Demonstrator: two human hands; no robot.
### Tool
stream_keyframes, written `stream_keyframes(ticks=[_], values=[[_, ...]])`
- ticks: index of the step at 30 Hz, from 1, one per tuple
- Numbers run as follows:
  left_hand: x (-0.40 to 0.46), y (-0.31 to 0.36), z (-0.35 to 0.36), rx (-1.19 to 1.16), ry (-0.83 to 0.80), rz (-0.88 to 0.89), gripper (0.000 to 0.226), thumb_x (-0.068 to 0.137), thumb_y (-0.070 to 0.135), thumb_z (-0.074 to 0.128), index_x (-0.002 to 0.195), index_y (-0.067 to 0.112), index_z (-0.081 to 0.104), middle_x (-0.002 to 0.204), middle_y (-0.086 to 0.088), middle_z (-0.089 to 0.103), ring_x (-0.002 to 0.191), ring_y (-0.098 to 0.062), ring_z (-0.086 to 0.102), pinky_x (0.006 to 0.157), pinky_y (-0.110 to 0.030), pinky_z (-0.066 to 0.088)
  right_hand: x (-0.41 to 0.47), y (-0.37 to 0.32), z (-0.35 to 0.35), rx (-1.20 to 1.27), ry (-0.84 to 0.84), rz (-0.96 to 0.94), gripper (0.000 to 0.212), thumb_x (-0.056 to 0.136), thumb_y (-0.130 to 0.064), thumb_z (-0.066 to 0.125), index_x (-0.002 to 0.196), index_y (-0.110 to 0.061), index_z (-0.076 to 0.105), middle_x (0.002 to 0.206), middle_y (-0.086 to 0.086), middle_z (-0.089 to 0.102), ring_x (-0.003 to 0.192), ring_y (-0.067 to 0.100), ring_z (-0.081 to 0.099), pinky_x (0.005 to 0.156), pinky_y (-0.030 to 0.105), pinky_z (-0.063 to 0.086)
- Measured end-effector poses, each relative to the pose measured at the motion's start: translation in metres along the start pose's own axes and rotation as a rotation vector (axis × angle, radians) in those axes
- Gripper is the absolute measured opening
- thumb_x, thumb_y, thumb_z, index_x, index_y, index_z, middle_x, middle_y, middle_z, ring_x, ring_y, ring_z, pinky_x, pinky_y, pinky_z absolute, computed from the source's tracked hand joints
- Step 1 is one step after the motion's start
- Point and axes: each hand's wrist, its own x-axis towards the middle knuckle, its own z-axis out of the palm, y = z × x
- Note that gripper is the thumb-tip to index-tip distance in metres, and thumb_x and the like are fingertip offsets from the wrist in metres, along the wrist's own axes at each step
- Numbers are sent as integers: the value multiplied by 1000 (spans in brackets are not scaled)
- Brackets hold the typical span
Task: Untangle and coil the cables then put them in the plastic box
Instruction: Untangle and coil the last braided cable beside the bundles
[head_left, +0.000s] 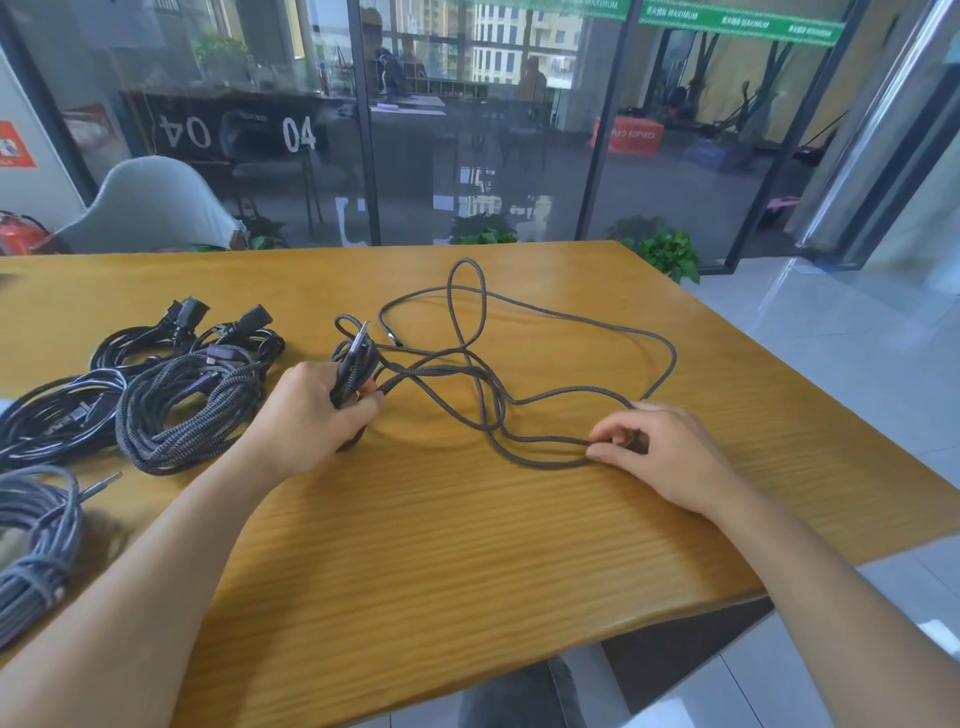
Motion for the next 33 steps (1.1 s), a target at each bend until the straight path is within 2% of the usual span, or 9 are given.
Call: stream_keyframes(ticks=[5,11,14,19,22,25,29,31,33], values=[[1,-4,-14,7,40,-9,21,93,13,71,73,13,66,57,-1,53,49,-11,40,52,-23,39,18,14,-10,562,44,134,20,103,-25,64,86,-16,69,74,-15,61,72,4,54,77,21,41],[4,-11,-26,-50,122,-75,29,97,16,68,81,-7,59,61,-7,50,57,-19,40,59,-32,36,45,46,-31,1176,338,537,24,104,-22,61,81,-20,55,73,-5,44,64,9,42,51,19,38],[3,-11,-33,-59,208,-116,37,99,17,66,78,-11,53,58,-6,45,51,-15,36,51,-28,31,50,54,-42,976,500,682,16,100,-28,68,87,-21,66,87,-6,57,70,7,48,52,20,39],[4,-8,-32,-72,233,-133,32,98,14,65,73,-2,54,56,-3,48,49,-16,38,54,-29,34,55,55,-31,588,489,645,22,95,-40,74,113,-28,77,117,-5,67,104,18,60,86,37,51],[4,-8,-31,-53,199,-122,31,96,13,66,76,-7,55,58,-5,47,54,-19,39,57,-31,35,58,44,-30,154,481,612,21,95,-44,72,110,-31,79,127,3,60,92,21,58,72,33,45],[4,-6,-29,-26,170,-117,32,95,13,67,72,-4,52,57,-4,45,53,-19,36,54,-30,32,64,30,-36,100,412,560,18,96,-32,70,110,-27,80,98,4,69,83,28,61,66,36,48],[4,-5,-30,-48,161,-97,35,96,14,66,73,-6,50,59,-5,44,53,-18,35,54,-31,31,64,2,-68,295,-11,460,25,95,-11,64,105,-26,81,59,-4,51,55,17,46,59,33,40],[4,-4,-30,-44,162,-89,37,96,14,66,67,1,46,56,-2,41,50,-14,33,51,-29,30,58,-9,-93,343,-111,441,19,96,-8,66,102,-18,81,55,-6,45,50,12,43,58,29,37],[3,-2,-31,-36,165,-79,42,96,13,66,63,12,40,52,4,36,46,-10,27,45,-24,26,54,-10,-118,172,-139,531,11,96,-14,70,96,-12,81,61,-4,65,57,13,59,63,29,48]])
